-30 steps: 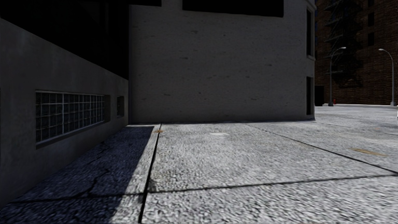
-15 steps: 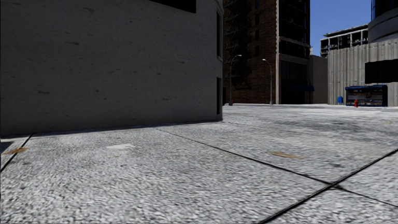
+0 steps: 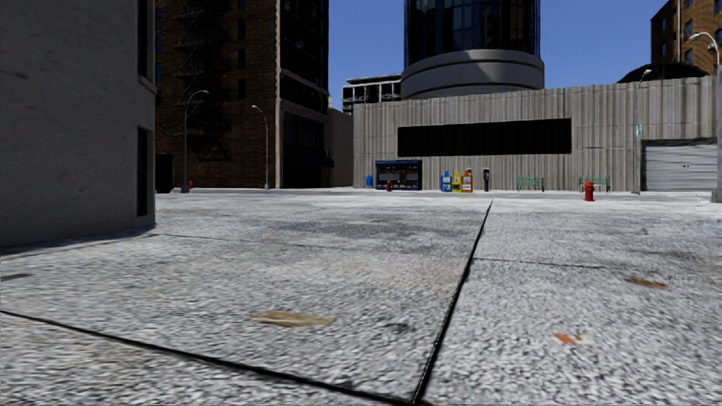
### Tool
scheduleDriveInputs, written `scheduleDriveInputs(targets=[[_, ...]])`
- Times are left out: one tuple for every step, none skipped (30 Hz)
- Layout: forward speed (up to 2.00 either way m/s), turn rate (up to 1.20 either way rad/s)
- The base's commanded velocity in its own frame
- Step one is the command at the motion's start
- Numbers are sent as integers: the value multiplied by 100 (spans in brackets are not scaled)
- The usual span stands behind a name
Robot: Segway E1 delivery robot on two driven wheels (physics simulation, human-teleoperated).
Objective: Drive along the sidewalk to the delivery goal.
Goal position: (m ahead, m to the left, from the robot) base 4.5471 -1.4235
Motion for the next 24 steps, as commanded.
scheduleDriveInputs(targets=[[200,-120],[200,-120],[200,-120],[200,-120],[200,-120],[200,-120],[200,-120],[200,-120],[200,-120],[200,-120],[200,-120],[200,-120],[200,-120],[200,-118],[200,-118],[200,-37],[200,0],[200,0],[200,0],[200,0],[200,0],[200,0],[200,0],[200,0]])
